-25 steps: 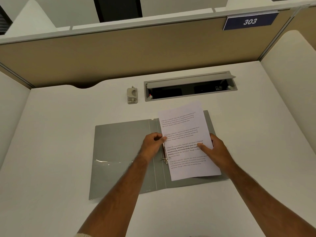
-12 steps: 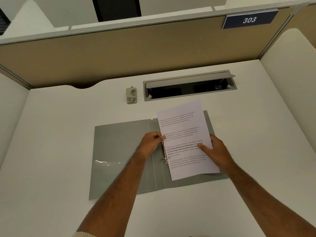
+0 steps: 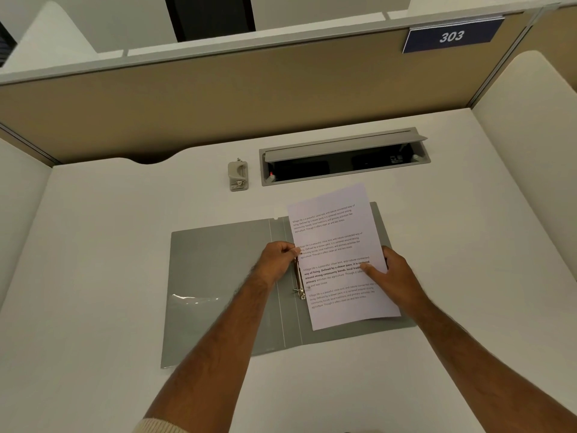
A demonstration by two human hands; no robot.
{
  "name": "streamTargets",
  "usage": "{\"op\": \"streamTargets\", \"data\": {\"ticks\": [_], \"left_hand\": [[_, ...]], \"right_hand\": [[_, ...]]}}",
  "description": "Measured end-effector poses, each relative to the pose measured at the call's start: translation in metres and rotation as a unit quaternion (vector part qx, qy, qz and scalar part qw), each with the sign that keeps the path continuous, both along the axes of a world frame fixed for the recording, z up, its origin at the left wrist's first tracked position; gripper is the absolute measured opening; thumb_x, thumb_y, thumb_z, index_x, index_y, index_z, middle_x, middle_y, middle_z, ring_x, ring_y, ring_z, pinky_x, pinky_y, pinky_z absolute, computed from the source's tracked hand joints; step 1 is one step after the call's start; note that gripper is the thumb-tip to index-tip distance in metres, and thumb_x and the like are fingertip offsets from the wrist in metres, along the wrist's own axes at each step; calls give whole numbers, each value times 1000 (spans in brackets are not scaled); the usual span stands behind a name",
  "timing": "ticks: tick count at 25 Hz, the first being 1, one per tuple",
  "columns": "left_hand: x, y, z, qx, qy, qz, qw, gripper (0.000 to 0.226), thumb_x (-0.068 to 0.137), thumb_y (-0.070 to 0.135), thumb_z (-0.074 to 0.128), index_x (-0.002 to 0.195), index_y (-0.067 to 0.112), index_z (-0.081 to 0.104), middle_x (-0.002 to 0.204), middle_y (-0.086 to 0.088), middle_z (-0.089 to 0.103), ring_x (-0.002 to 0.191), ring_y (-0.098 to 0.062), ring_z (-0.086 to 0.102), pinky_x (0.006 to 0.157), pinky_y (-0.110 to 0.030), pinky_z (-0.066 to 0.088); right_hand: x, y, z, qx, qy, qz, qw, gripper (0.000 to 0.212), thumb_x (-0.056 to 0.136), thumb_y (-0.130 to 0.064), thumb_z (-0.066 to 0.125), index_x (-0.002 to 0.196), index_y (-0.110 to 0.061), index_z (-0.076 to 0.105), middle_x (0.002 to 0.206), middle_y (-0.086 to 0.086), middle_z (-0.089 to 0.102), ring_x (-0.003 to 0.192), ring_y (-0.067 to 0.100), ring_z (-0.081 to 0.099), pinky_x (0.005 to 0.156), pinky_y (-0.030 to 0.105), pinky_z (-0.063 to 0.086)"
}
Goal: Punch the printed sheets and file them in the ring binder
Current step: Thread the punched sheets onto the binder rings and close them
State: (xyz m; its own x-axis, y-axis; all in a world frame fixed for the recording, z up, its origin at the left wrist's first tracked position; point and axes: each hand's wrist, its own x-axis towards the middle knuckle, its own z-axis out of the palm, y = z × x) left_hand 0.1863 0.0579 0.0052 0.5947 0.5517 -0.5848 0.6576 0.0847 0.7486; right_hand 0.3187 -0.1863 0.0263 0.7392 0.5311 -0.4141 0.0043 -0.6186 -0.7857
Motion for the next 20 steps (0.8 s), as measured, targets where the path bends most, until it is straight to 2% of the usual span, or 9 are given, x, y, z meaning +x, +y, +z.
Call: {"op": "streamTargets", "data": {"ticks": [2, 6, 8, 10, 12, 15, 18, 20], "left_hand": [[1, -1, -2, 2, 0, 5, 1000, 15, 98, 21, 67, 99, 9, 76, 106, 1, 75, 102, -16, 69, 93, -29, 51], [1, -2, -9, 21, 16, 20, 999, 9, 90, 30, 75, 81, 29, 76, 96, 15, 76, 100, -10, 70, 103, -42, 51], [0, -2, -14, 25, 20, 22, 999, 5, 79, 38, 76, 83, 35, 75, 88, 20, 77, 97, -7, 71, 104, -48, 50], [-2, -3, -18, 23, 18, 23, 999, 25, 70, 40, 75, 94, 35, 69, 83, 20, 76, 94, -8, 72, 102, -51, 50], [-4, -5, -20, 35, 14, 32, 999, 31, 67, 39, 75, 96, 35, 64, 85, 15, 75, 91, -9, 72, 101, -52, 51], [-9, -12, -15, 63, 5, 35, 997, 33, 72, 35, 78, 98, 41, 58, 102, 16, 67, 97, -8, 67, 103, -51, 49], [-14, -26, 8, 187, 12, 19, 982, 32, 85, 30, 77, 107, 38, 55, 115, 16, 58, 107, -8, 59, 106, -41, 39], [-15, -39, 18, 246, -18, 4, 969, 25, 89, 27, 74, 108, 32, 58, 112, 16, 58, 108, -9, 56, 103, -37, 40]], "right_hand": [[0, 0, 0, -1, 0, 0, 1000, 38, 93, -32, 67, 126, -22, 53, 113, -5, 63, 85, 10, 64, 63, 17, 49], [0, -2, -2, -11, 1, 3, 1000, 37, 92, -34, 67, 124, -23, 51, 113, -6, 62, 84, 10, 64, 62, 16, 49], [0, -4, -4, -17, 1, 6, 1000, 37, 92, -35, 68, 123, -24, 51, 113, -6, 61, 84, 10, 64, 62, 17, 50], [0, -5, -6, -20, 5, 11, 1000, 36, 92, -35, 68, 120, -24, 50, 112, -6, 62, 84, 11, 65, 63, 17, 51], [0, -7, -9, -16, 13, 16, 1000, 34, 91, -34, 69, 118, -23, 51, 113, -7, 63, 85, 10, 67, 64, 18, 53], [0, -12, -14, 30, 48, 10, 998, 28, 92, -30, 69, 114, -19, 54, 117, -5, 69, 91, 12, 72, 69, 24, 60], [-3, -15, -11, 59, 74, -8, 995, 24, 96, -33, 62, 113, -18, 58, 114, -3, 72, 89, 16, 74, 75, 34, 63], [-7, -17, -8, 70, 86, -23, 994, 26, 100, -39, 52, 111, -18, 61, 108, -1, 74, 86, 18, 75, 76, 38, 63]]}}
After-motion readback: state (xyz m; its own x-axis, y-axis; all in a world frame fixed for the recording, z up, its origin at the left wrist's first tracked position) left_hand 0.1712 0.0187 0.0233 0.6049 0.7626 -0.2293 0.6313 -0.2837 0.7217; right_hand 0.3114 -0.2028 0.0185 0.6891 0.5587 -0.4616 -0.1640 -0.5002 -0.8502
